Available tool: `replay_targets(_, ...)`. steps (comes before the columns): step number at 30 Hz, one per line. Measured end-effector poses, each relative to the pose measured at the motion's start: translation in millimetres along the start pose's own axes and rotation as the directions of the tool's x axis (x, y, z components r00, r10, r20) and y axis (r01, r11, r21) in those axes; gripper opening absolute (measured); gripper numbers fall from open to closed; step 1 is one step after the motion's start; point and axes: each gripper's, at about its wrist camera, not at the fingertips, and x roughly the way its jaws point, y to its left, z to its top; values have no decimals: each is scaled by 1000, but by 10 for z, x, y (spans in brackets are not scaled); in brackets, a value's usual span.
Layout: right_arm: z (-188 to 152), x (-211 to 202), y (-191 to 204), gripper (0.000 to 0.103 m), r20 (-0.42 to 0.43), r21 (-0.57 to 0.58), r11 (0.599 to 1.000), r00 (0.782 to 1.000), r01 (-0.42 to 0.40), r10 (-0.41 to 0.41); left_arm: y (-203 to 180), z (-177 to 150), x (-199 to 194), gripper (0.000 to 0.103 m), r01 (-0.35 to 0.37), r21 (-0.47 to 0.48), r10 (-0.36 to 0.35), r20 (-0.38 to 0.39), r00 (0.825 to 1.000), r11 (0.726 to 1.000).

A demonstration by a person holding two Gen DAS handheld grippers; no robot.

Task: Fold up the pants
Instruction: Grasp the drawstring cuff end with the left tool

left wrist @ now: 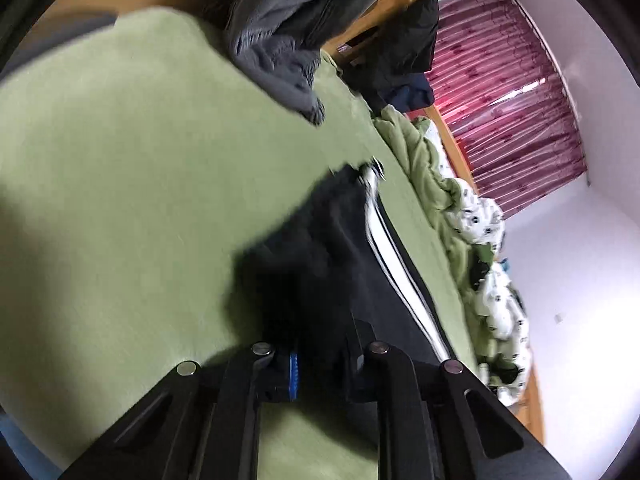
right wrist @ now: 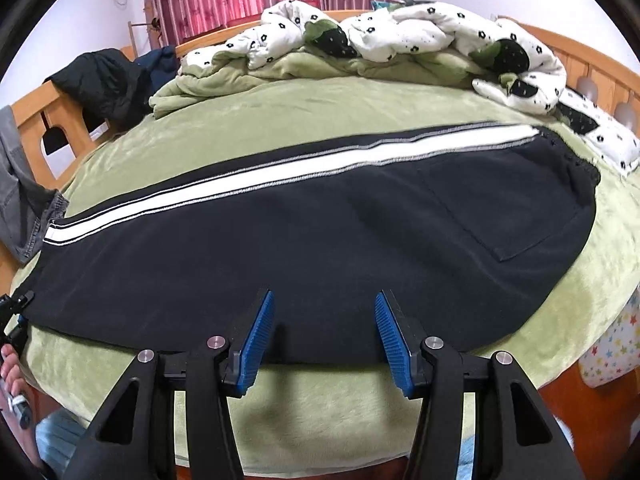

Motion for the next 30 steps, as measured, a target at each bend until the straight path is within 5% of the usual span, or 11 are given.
replay_targets(7,-37,54,52,52,-10,48,999,1000,-4,5,-165,102,42,18,-117,125,115,26,993,985)
replay_targets(12,-48,-9,83,52,-18,-23,995,996,92,-92,-481,58,-2,18,-289,269,268,113,957,919)
replay_targets(16,-58,-2,-16,52,-67,-24,994,992,110,-111,-887,48,-114,16,-351,380,299,191,935,856)
replay_targets(25,-114,57,-271,52,-156,30,999,987,-31,35,-1987,-227,-226,15,-416,543,256,347,902,730)
replay_targets(30,-183,117,-463,52,-192,87,990,973,-113,128,-2610,-638,-113,15,-387,631,194,353,915,672)
